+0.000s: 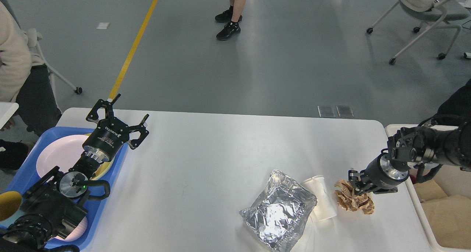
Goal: Tidy desktop
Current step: 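Reach the right gripper down and grasp the crumpled brown paper, then lift the brown paper and carry it over the bin, releasing it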
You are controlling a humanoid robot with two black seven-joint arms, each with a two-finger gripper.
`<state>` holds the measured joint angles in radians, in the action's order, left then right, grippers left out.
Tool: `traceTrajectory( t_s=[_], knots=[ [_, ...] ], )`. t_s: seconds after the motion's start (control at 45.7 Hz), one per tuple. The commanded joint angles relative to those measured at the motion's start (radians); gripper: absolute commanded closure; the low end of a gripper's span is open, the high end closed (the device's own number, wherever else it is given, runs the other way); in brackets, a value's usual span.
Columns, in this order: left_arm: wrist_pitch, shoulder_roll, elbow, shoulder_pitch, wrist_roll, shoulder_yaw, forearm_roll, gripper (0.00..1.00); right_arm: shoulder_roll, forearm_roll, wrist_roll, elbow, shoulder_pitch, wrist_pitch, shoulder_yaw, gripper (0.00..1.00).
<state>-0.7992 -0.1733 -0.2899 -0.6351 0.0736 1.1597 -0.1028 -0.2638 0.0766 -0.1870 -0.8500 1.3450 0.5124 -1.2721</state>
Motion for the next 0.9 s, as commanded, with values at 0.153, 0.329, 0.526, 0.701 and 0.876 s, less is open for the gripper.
traceTrajectory(
  t_s=[0.153, 0.329, 0.526, 0.701, 0.876],
  knots=[
    [0.0, 0.0, 0.0, 0.0, 0.0, 0.0, 0.0, 0.03, -0.02, 0.008, 0.0, -0.001, 0.071, 0.038, -0.043, 1.0],
    [0.0, 0.0, 0.0, 0.0, 0.0, 0.0, 0.0, 0.03, -0.034, 0.017, -0.002, -0.003, 0.164, 0.199, -0.07, 1.0],
    [0.0, 0.0, 0.0, 0.0, 0.0, 0.0, 0.0, 0.03, -0.037, 0.02, -0.002, -0.004, 0.356, 0.448, -0.101, 1.0],
    [0.0, 0.0, 0.0, 0.0, 0.0, 0.0, 0.0, 0.03, -0.077, 0.02, -0.002, -0.003, 0.555, 0.448, -0.105, 1.0],
    [0.0, 0.0, 0.0, 0.0, 0.0, 0.0, 0.0, 0.03, -0.107, 0.025, 0.0, 0.0, 0.695, 0.448, -0.113, 1.0]
  ],
)
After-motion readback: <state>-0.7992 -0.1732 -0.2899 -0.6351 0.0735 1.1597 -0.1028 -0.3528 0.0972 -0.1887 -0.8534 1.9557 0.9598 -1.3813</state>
